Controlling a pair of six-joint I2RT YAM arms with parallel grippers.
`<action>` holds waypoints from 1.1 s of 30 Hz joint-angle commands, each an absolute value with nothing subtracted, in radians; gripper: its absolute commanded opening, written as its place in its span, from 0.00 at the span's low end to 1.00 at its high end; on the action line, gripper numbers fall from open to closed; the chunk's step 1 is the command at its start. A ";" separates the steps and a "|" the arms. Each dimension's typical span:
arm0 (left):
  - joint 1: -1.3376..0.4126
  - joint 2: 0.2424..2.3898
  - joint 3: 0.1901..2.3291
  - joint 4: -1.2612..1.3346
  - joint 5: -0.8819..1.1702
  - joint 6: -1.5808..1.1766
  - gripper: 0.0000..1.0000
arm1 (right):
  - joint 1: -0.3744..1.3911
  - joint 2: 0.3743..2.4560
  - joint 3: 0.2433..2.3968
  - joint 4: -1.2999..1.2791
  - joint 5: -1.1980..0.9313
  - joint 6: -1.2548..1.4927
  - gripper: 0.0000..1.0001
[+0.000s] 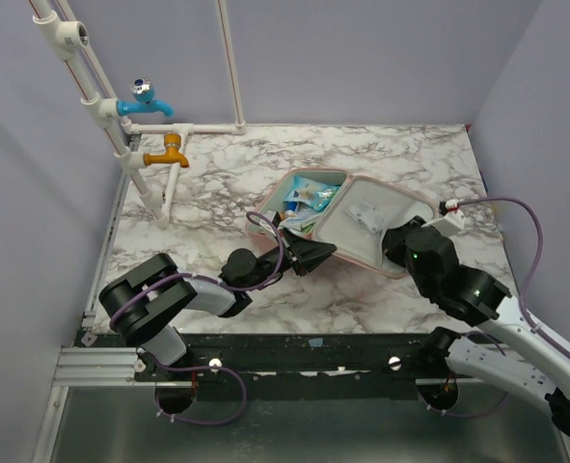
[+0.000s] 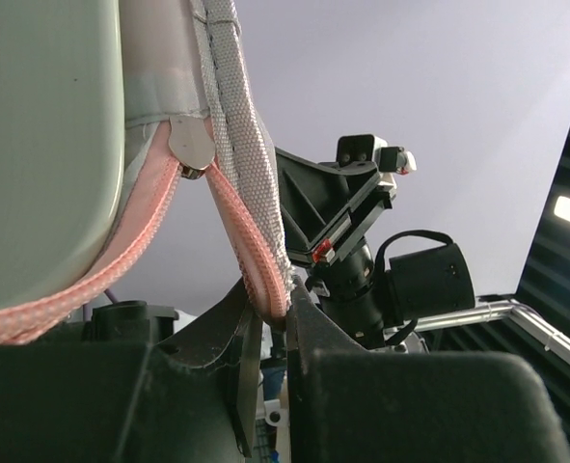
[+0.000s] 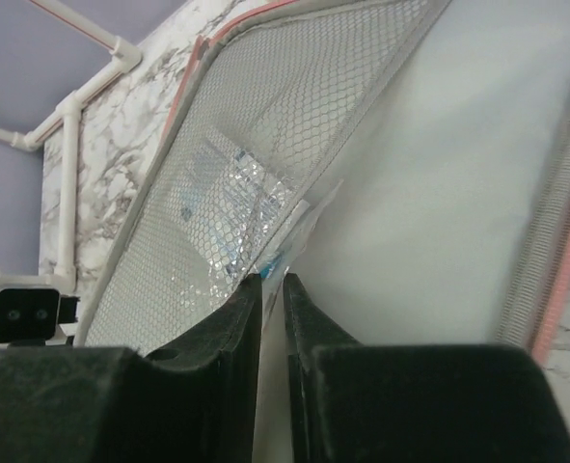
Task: Organize the medicine kit
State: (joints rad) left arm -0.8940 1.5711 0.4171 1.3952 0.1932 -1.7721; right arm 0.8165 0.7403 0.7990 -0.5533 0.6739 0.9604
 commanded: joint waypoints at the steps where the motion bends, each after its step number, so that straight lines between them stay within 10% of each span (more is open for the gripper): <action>1: -0.893 1.565 0.445 1.598 0.228 -1.758 0.00 | 0.813 0.644 0.839 -0.619 0.732 0.929 0.24; 18: -0.870 1.577 0.457 1.597 0.255 -1.755 0.00 | 0.813 0.476 0.860 -0.958 0.744 1.123 0.64; 33: -0.859 1.560 0.447 1.597 0.262 -1.754 0.00 | 0.813 0.377 0.704 -0.885 0.664 1.329 0.67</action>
